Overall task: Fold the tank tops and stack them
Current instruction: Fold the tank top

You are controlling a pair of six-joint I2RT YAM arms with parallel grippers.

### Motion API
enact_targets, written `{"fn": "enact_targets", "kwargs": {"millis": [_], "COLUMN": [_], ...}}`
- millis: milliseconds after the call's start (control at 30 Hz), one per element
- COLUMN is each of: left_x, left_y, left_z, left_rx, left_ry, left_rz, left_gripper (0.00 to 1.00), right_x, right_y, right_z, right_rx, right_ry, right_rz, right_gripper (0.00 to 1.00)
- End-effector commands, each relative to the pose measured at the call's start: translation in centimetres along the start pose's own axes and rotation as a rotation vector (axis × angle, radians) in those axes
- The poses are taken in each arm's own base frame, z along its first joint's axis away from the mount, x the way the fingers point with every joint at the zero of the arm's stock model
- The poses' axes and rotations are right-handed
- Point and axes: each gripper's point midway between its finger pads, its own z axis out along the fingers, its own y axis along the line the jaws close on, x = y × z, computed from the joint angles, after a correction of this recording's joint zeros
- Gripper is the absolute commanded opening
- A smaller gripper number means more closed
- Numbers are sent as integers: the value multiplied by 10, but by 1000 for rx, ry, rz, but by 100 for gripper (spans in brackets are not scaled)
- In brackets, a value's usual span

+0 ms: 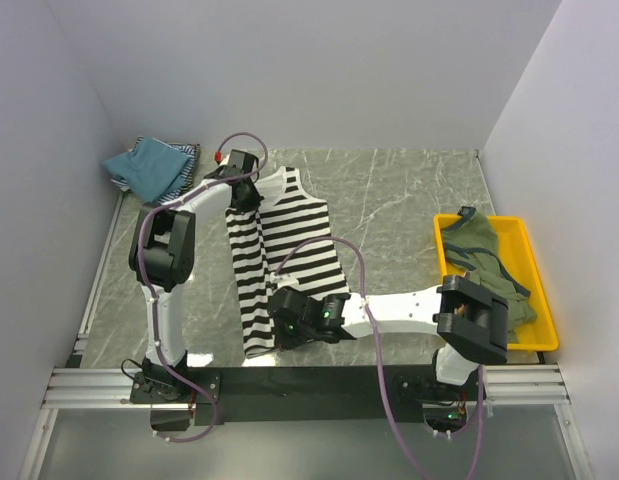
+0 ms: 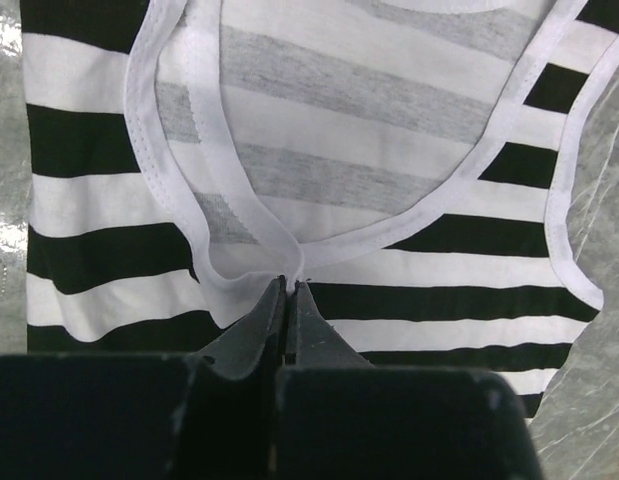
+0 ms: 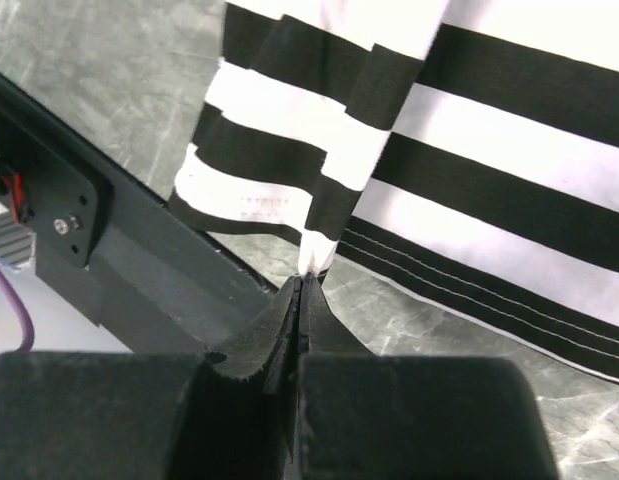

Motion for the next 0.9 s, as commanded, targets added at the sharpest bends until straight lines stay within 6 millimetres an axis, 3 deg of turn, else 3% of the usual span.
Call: {"fn": "enact_targets", "kwargs": {"millis": [0, 300, 500, 533, 633, 667, 733, 767, 833, 867], "left_x": [-31, -41, -27, -27, -20, -21, -24, -29, -37, -47], "left_y": [-23, -36, -35, -36, -39, -42, -48, -52, -61, -72], "left_z": [-10, -21, -8, -7, -6, -9, -14, -21, -32, -43], "left_rx": [65, 107, 110, 120, 144, 163, 190, 205, 244, 282], "left_ry": [-80, -97, -54, -55, -38, -36, -42, -55, -76, -98], "left_rz": [-10, -1, 14, 18, 29, 35, 53, 54, 71, 73], "left_gripper": [1, 1, 1, 1, 14, 27, 37, 44, 48, 49], "right_x": [-9, -11, -9, -7, -6, -4, -5, -3, -15, -17], "right_y": [-2, -15, -22, -24, -27, -32, -38, -45, -56, -74], "right_z": [-9, -20, -20, -20, -21, -22, -29, -34, -48, -55], "right_rx": [-3, 3, 17, 19, 26, 50, 71, 100, 136, 208], "right_ry": [-47, -81, -76, -73, -74, -70, -85, -84, -152, -187], "right_rz": [47, 103, 127, 129, 149, 159, 175, 190, 220, 251], "right_gripper": [0, 0, 0, 5, 26, 30, 41, 42, 46, 47]}}
